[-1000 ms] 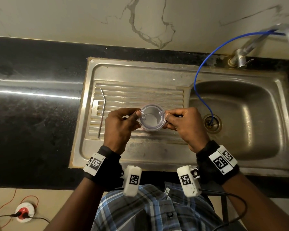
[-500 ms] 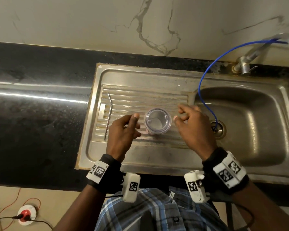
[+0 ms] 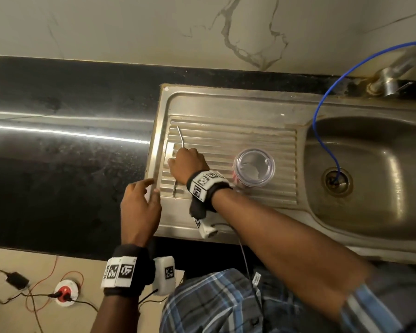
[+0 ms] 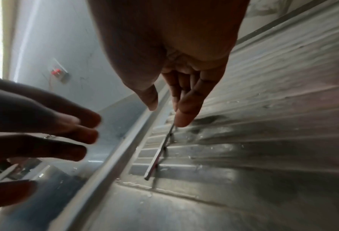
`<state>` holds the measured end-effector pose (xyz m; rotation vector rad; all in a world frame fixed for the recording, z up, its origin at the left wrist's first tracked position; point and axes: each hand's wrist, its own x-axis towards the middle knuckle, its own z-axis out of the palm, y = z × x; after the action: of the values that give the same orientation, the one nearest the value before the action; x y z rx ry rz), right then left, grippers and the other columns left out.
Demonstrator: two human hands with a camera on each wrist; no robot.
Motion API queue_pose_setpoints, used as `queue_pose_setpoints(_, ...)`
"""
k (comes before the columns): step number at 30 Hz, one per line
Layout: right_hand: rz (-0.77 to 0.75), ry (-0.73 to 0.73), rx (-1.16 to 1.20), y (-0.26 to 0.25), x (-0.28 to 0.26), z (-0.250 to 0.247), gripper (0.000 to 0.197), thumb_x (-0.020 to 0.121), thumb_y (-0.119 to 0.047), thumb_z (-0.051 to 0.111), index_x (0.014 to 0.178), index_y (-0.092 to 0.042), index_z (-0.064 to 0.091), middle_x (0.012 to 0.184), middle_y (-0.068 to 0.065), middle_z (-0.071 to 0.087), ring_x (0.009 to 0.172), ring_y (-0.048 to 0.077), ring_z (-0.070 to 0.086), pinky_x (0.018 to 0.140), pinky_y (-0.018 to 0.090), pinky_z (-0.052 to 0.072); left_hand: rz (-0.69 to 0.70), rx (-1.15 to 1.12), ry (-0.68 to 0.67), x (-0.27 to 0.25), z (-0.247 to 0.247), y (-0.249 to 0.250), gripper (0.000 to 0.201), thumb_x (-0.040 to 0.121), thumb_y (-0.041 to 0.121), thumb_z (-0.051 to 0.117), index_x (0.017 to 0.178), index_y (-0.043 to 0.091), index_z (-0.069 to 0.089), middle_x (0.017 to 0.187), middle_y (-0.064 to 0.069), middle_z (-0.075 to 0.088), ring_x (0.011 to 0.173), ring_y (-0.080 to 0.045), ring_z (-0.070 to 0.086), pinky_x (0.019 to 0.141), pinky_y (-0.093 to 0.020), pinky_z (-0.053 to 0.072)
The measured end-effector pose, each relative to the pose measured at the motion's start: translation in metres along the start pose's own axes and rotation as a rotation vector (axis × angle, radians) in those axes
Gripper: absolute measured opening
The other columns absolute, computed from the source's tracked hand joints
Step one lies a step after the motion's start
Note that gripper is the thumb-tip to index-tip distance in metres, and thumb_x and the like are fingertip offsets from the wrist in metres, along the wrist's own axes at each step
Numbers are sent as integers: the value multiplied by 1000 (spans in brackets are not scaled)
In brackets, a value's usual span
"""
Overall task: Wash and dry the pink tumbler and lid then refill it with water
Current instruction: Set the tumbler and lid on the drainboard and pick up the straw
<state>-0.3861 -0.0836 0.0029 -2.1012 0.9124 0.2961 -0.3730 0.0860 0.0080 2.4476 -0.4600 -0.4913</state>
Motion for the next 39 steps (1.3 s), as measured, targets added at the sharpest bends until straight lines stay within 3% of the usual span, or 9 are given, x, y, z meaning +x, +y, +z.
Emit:
queue_pose_setpoints(7, 31, 38, -42, 1, 15, 0, 23, 99, -4, 51, 118, -5, 64, 120, 19, 65, 112, 39, 64, 84, 41, 55, -69, -105, -20, -13, -8, -13, 30, 105, 27, 66, 133, 17, 69, 136, -8, 61, 118, -19, 61, 100, -38, 51)
queue_pose_setpoints(11, -54, 106, 99, -10, -23, -19, 19, 90, -11, 63, 72, -12, 57, 71, 6, 60, 67, 27, 65, 55, 32, 50, -43, -104, -46, -10, 0, -3, 28, 106, 19, 63, 133, 14, 69, 134, -9, 62, 113, -16, 60, 97, -34, 47)
queue_pose_setpoints(13, -172, 175, 165, -17, -54, -39, 21, 90, -15, 63, 70, -11, 58, 61, 0, 53, 54, 16, 52, 51, 27, 39, -27, -93, -53, -6, 6, 8, 28, 105, 14, 62, 132, 12, 70, 130, -11, 65, 108, -15, 60, 95, -32, 45)
queue_pose_setpoints(18, -440, 500, 312, 19, -118, -126, 7, 92, -16, 70, 91, -12, 65, 77, -1, 68, 71, 11, 65, 66, 27, 55, 122, -223, -195, -1, 20, 49, 29, 103, 20, 69, 131, 20, 70, 126, 4, 73, 108, -5, 69, 91, -34, 57)
queue_pose_setpoints(20, -413, 661, 366, 53, -132, -155, 4, 92, -13, 71, 91, -12, 67, 79, -1, 71, 72, 7, 68, 69, 21, 56, 221, -277, -288, -4, 28, 69, 37, 100, 25, 73, 136, 25, 66, 129, 11, 70, 111, 1, 67, 89, -32, 60)
queue_pose_setpoints(22, -320, 766, 431, 85, -139, -172, 3, 93, -16, 72, 93, -14, 70, 81, -2, 74, 74, 11, 73, 72, 35, 61, 307, -308, -378, -8, 37, 88, 56, 94, 33, 80, 145, 30, 58, 140, 15, 63, 120, 2, 63, 89, -29, 58)
queue_pose_setpoints(24, -265, 805, 446, 109, -142, -176, 6, 93, -19, 73, 95, -13, 70, 83, 0, 76, 76, 17, 75, 72, 46, 62, 386, -295, -429, -12, 47, 103, 74, 89, 42, 85, 153, 33, 50, 152, 16, 52, 129, 2, 56, 95, -32, 56)
queue_pose_setpoints(29, -284, 822, 388, 128, -146, -169, 14, 96, -20, 72, 104, -8, 71, 90, 1, 76, 82, 13, 75, 74, 40, 64, 458, -239, -432, -10, 70, 128, 92, 83, 54, 87, 160, 30, 42, 162, 10, 43, 143, -10, 47, 110, -48, 53)
queue_pose_setpoints(39, -381, 840, 265, 128, -143, -165, 10, 96, -11, 72, 101, -3, 71, 90, 5, 75, 82, 13, 73, 75, 31, 61, 492, -234, -385, -3, 86, 124, 93, 79, 47, 93, 157, 29, 45, 155, 8, 48, 136, -6, 47, 105, -1, 30)
